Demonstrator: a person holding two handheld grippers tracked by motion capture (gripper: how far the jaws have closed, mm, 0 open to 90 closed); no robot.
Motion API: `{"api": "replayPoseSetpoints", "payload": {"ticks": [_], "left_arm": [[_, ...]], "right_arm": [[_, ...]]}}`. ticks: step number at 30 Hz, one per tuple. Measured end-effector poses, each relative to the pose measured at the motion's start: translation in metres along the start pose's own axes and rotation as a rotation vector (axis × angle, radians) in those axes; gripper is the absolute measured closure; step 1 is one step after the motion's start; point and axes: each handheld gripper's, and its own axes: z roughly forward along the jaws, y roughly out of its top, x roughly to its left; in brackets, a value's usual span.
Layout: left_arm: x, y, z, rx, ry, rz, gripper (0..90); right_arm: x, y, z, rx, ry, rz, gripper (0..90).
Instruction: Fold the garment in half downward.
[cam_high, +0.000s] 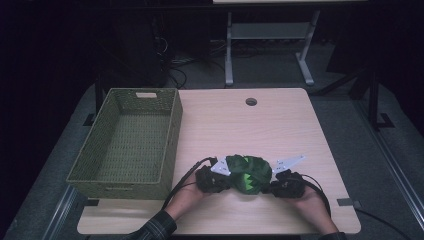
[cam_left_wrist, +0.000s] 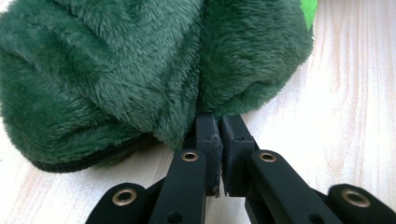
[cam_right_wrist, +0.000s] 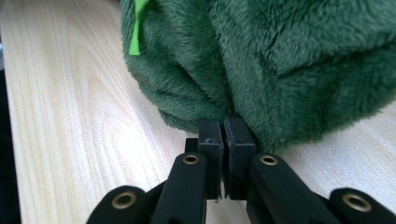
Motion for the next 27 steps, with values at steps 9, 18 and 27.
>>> {"api": "replayPoseSetpoints", "payload": {"ticks": [9, 18, 27], "left_arm": [[-0.007, 0.001, -0.013, -0.042, -0.008, -0.016, 63.9], [-0.02, 0.001, -0.032, -0.077, -0.017, -0.015, 51.4], [-0.021, 0.004, -0.049, -0.131, -0.002, -0.012, 66.2]], "right_arm": [[0.007, -0.002, -0.013, -0.049, 0.006, 0.005, 68.6], [0.019, -0.008, -0.033, -0.094, 0.005, -0.014, 58.4], [0.027, -0.011, -0.048, -0.13, -0.008, -0.03, 68.1]]}}
